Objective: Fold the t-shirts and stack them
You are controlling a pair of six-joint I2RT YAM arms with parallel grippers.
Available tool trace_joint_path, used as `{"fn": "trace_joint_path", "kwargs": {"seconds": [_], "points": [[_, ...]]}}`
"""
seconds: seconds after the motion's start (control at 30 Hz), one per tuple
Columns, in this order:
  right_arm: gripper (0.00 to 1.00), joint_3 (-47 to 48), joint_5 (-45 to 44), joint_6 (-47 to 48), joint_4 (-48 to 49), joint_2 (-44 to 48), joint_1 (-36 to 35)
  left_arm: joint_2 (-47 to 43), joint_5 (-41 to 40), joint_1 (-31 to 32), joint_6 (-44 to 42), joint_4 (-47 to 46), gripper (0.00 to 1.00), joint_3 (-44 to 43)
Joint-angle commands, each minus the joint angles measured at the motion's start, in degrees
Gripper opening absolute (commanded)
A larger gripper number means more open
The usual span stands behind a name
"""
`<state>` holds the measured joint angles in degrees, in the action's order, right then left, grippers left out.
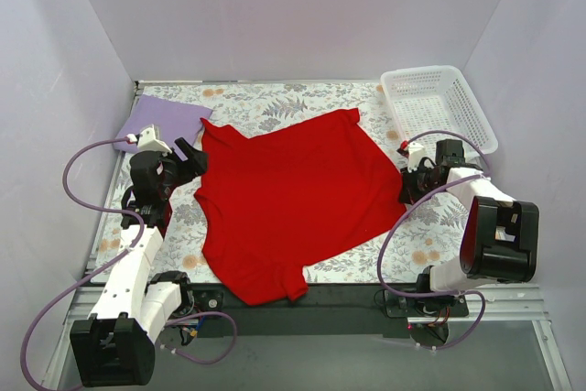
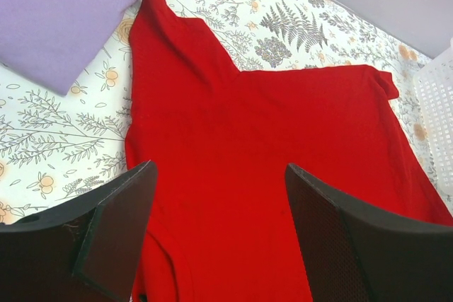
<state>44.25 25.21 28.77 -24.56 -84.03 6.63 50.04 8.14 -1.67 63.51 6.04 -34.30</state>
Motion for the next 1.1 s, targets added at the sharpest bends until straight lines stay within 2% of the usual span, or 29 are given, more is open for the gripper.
{"fn": "trace_joint_path", "kwargs": {"seconds": [0.0, 0.13, 0.17, 0.23, 0.3, 0.33, 0.43, 0.6, 0.7, 1.07], "points": [[0.01, 2.6, 5.8, 1.7, -3.1, 2.2, -1.4, -0.5, 0.9, 0.2, 0.0, 0.1, 0.72, 0.2], [0.01, 2.2, 7.7, 2.6, -3.6, 3.2, -6.5, -0.9, 0.9, 0.2, -0.1, 0.0, 0.72, 0.4], [0.04, 2.2, 7.6, 2.6, -3.7, 3.0, -10.2, -1.0, 0.9, 0.2, -0.1, 0.0, 0.72, 0.4], [0.31, 3.2, 8.0, 2.9, -4.3, 2.4, -12.2, -1.0, 0.8, 0.2, -0.1, 0.0, 0.72, 0.3], [0.48, 3.8, 8.4, 3.9, -5.4, 2.4, -13.4, -0.9, 0.9, 0.2, -0.1, -0.1, 0.72, 0.3], [0.51, 4.2, 8.4, 4.3, -5.8, 2.8, -13.3, -0.9, 1.0, 0.3, -0.1, 0.0, 0.72, 0.4], [0.54, 3.9, 6.0, 5.1, -5.8, 5.4, -12.8, -1.3, 0.8, 0.2, -0.2, 0.0, 0.72, 0.4], [0.54, 4.5, 4.2, 2.8, -5.1, 7.2, -7.7, -2.4, 0.2, 0.2, -0.1, 0.1, 0.72, 0.5], [0.55, 4.3, 3.3, 0.1, -3.5, 5.6, -5.1, -2.5, 0.1, 0.3, -0.1, 0.2, 0.72, 0.6], [0.53, 4.1, 4.8, -2.6, -0.9, -1.3, -4.4, -2.1, 0.4, 0.4, -0.2, 0.2, 0.72, 0.5]]}}
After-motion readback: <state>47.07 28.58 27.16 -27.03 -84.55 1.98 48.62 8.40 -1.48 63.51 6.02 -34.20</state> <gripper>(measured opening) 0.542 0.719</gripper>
